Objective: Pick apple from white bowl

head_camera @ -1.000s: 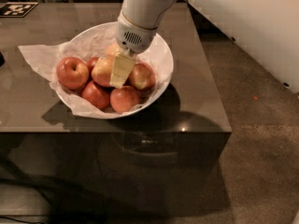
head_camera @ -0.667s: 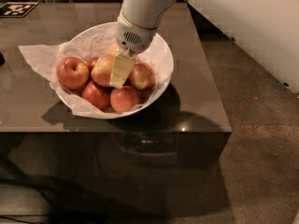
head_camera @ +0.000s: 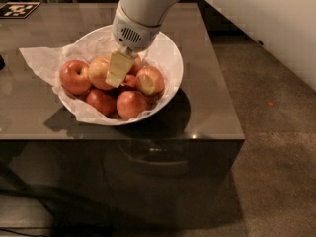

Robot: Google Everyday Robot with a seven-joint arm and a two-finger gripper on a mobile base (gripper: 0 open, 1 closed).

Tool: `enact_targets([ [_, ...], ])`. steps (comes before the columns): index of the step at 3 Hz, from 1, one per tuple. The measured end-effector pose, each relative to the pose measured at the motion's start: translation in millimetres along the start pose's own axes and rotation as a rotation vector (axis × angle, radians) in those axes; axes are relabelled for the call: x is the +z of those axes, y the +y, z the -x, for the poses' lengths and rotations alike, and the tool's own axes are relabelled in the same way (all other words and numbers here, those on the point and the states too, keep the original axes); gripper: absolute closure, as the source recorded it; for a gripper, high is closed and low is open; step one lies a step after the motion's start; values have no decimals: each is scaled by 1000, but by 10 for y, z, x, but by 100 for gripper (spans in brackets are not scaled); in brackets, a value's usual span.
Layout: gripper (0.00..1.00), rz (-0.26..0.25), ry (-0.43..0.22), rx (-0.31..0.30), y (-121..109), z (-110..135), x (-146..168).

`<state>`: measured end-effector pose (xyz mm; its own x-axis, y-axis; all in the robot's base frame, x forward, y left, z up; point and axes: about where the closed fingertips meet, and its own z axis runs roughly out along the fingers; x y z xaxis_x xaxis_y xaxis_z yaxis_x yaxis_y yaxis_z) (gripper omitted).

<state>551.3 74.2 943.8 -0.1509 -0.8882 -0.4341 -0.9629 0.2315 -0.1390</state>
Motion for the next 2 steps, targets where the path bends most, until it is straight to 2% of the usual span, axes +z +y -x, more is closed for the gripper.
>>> enact_targets([
  [1,100,-29,0,-5,22,42,-89],
  [2,81,-29,0,-5,22,43,-90],
])
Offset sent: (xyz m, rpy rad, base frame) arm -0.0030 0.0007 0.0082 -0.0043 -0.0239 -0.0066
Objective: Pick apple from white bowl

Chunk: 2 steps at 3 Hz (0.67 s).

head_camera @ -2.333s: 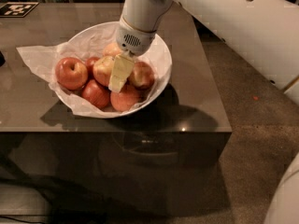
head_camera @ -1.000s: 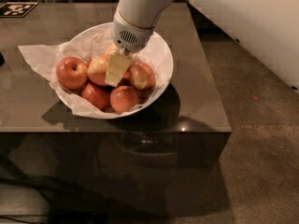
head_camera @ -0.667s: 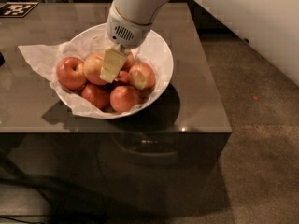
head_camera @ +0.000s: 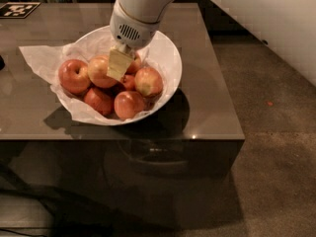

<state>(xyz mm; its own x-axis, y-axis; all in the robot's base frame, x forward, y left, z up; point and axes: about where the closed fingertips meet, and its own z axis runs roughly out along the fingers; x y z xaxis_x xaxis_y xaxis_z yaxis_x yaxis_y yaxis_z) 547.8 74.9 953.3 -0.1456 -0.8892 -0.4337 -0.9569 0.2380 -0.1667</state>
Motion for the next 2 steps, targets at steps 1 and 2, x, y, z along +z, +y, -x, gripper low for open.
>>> enact_targets([
  [1,57,0,0,0,0,0,0],
  [2,34,0,0,0,0,0,0],
])
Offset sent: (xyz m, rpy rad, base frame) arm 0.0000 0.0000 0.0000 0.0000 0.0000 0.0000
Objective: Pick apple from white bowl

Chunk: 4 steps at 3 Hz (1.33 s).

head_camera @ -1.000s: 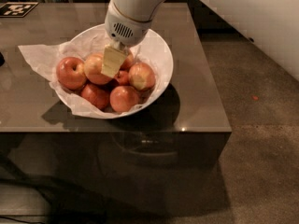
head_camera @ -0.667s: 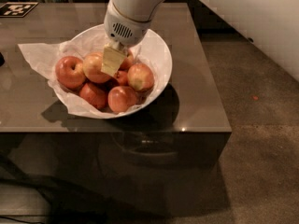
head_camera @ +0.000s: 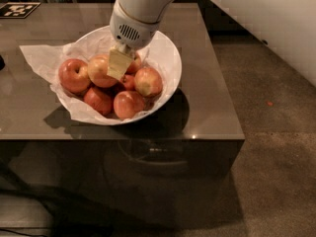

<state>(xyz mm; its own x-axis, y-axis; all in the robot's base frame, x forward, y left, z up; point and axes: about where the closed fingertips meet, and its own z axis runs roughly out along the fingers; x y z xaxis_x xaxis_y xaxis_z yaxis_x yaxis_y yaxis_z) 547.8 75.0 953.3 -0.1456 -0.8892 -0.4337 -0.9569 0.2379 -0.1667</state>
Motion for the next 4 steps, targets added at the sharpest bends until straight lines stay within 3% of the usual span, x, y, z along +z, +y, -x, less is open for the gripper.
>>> enact_targets([
  [1,11,0,0,0,0,0,0],
  [2,0,0,0,0,0,0,0],
  [3,0,0,0,0,1,0,1],
  [4,0,-33,27,59,24,-73,56],
])
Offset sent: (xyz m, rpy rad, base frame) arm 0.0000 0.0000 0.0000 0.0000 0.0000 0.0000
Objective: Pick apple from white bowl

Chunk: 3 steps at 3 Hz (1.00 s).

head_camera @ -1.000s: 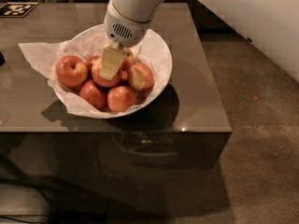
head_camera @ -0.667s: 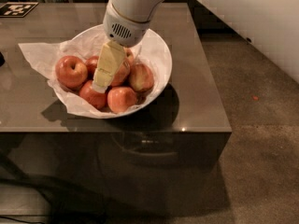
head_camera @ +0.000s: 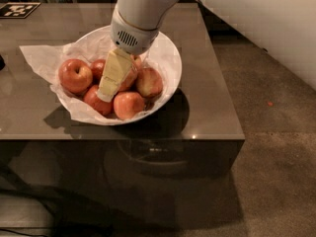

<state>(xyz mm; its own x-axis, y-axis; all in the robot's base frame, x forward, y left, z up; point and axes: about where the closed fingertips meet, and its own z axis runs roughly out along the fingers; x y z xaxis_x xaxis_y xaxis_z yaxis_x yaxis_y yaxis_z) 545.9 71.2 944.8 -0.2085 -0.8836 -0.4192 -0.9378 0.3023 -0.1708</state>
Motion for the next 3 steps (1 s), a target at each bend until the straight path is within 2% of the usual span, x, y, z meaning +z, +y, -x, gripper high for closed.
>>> enact_targets([
  [1,0,-13,35,77,22,-116,114],
  [2,0,-7,45,120,-9,-166,175],
  [3,0,-27,47,130,-71,-189,167],
])
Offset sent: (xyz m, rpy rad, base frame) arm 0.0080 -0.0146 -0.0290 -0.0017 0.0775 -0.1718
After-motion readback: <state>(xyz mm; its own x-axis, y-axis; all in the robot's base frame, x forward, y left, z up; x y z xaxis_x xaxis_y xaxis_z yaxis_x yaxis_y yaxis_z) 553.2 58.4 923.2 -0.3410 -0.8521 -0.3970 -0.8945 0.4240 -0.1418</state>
